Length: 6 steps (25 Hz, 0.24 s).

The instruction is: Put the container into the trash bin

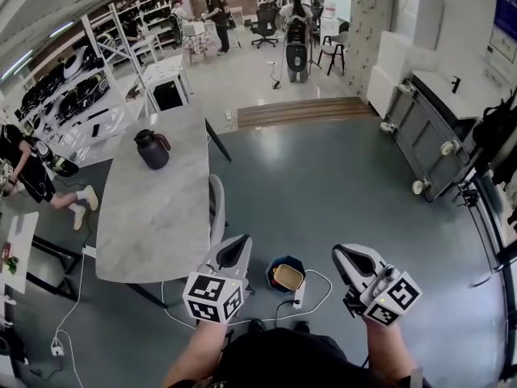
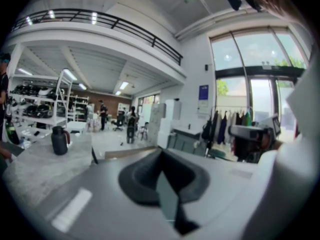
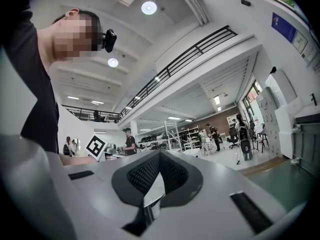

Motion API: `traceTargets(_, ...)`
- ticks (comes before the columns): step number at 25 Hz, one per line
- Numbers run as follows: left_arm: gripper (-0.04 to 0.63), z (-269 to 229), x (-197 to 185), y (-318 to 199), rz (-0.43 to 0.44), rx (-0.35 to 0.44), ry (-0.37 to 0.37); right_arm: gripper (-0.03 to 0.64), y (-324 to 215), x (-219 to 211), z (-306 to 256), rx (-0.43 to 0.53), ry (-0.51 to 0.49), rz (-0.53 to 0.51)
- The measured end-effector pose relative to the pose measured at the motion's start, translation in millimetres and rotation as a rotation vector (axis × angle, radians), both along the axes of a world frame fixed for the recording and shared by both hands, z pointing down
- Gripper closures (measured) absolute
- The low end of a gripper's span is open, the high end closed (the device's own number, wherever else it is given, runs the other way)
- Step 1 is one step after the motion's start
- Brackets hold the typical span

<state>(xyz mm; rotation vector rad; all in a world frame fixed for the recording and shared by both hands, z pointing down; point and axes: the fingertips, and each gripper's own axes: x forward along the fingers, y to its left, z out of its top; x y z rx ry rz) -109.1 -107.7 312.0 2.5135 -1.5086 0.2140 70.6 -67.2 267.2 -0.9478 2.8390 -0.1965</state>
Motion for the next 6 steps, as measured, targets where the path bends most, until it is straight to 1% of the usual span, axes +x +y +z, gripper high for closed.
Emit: traceTargets(6, 0.586, -8, -9, -10, 0.000, 0.021, 0.002, 0.624, -5, -14, -4, 0.010, 0.005, -0.012)
